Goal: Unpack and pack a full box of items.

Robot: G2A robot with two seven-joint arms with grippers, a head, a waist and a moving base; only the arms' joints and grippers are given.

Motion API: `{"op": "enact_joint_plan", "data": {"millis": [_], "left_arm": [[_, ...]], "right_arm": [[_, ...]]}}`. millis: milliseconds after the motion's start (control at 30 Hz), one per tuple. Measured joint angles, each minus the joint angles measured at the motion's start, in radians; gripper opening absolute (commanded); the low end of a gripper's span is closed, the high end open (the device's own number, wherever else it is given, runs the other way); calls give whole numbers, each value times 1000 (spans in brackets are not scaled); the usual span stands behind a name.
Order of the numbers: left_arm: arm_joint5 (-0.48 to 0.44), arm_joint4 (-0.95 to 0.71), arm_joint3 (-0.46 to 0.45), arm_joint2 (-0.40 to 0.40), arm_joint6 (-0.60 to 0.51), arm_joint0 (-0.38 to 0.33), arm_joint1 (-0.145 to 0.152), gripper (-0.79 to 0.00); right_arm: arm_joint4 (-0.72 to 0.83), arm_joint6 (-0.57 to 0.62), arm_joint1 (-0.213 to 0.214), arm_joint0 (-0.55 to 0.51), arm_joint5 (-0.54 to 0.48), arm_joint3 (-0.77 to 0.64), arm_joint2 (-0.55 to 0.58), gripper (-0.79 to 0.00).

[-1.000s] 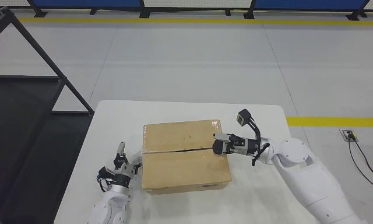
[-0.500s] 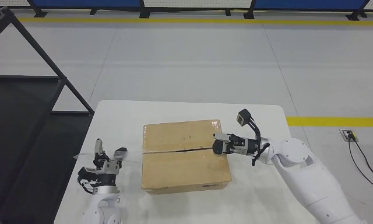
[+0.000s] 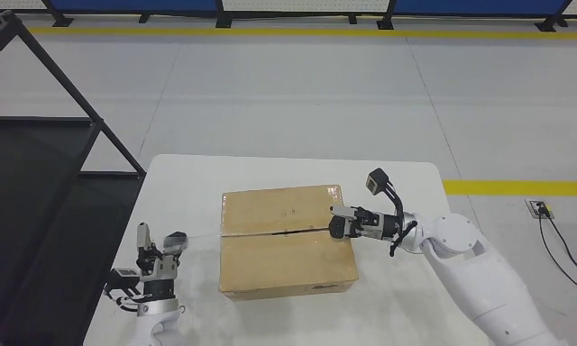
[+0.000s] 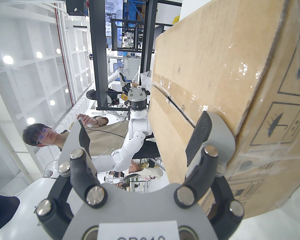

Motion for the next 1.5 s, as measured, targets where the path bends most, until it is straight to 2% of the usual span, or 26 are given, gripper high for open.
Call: {"op": "enact_joint_plan", "data": {"millis": [400,633,867,1133,1500], "left_arm": [[9,51,-39,-20,6,2,-17,0],[12,97,-125,-31,1,31,-24,0],[55,177,-254,-16,2,65,-34,0],[155,273,-313,37,-5,38,-46,0],[268,404,-305,145,-13,-28,-67,0]], "right_arm": [[0,0,0,0,0,0,0,0],[0,0,0,0,0,0,0,0],[0,0,0,0,0,0,0,0],[0,0,0,0,0,0,0,0],[0,0,0,0,0,0,0,0]]}}
